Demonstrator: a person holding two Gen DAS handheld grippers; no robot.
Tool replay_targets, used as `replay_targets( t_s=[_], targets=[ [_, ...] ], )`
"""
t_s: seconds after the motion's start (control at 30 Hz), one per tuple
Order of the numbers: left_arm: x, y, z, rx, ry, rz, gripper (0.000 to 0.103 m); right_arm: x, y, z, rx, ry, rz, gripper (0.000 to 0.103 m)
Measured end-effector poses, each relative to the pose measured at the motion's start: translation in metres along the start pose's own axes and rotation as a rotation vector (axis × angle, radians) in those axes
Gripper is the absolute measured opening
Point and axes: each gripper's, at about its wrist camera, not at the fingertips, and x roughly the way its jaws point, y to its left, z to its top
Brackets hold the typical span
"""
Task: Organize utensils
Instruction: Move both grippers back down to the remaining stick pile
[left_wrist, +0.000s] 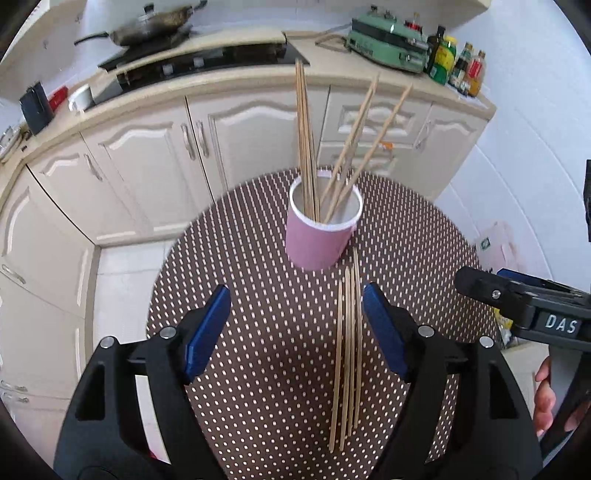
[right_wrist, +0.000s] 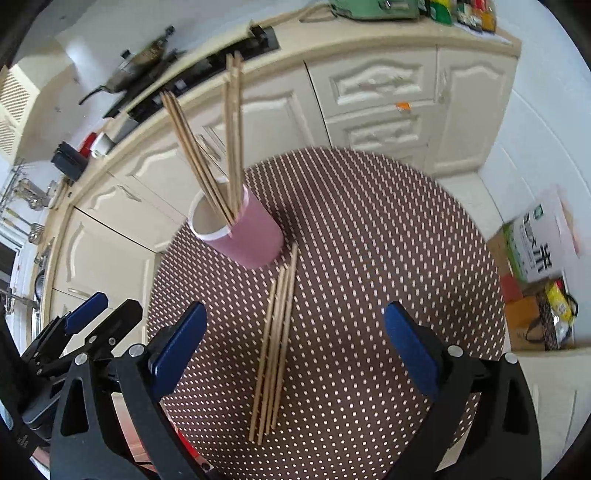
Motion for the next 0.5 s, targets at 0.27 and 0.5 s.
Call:
replay_targets(
  t_s=[0.27, 0.5],
  targets=[
    [0.039, 0.007, -0.023, 0.008, 0.101, -0.017, 0.074, 0.048, -0.005, -0.024, -0.003, 0.107, -0.073, 0.093],
    [0.075, 0.008, -0.039, 0.040, 0.190, -0.003, 0.074, 0.080, -0.010, -0.037, -0.005, 0.181, -0.141, 0.093]
  ],
)
